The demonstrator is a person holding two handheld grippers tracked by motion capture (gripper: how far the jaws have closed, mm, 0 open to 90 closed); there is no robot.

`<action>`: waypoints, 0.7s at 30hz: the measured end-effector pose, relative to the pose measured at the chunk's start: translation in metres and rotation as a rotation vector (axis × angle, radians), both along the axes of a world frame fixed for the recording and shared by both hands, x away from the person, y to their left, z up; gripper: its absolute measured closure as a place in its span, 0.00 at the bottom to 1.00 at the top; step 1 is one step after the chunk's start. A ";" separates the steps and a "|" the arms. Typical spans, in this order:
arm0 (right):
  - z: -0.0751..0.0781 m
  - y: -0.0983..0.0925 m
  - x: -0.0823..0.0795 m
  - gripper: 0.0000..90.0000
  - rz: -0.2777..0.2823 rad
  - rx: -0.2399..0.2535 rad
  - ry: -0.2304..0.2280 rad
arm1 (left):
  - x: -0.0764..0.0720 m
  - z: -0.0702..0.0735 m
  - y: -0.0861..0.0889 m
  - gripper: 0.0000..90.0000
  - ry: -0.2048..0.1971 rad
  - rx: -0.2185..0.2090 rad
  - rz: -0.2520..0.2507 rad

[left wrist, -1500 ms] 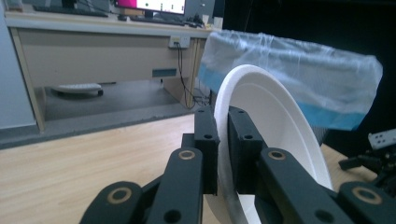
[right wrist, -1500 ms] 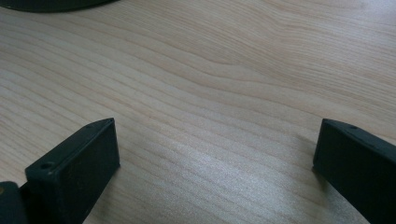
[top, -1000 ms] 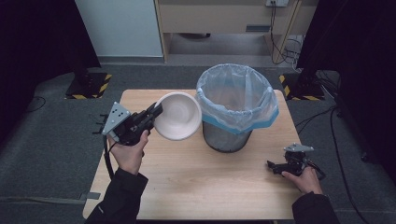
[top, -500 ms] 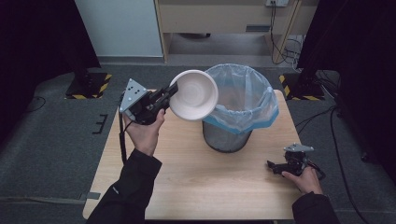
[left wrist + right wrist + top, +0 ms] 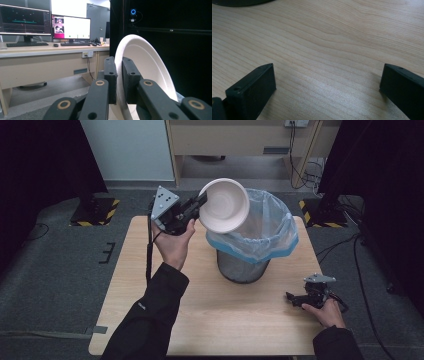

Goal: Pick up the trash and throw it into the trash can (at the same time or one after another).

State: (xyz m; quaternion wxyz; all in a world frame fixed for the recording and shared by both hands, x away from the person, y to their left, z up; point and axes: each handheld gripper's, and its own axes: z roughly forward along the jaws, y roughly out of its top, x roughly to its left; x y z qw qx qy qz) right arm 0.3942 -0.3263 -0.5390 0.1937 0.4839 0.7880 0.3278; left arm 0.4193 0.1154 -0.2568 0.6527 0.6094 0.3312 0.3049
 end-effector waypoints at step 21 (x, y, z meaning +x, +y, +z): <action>0.000 0.000 0.000 0.01 0.002 -0.001 -0.003 | 0.045 -0.019 -0.062 0.81 -0.004 0.074 -0.042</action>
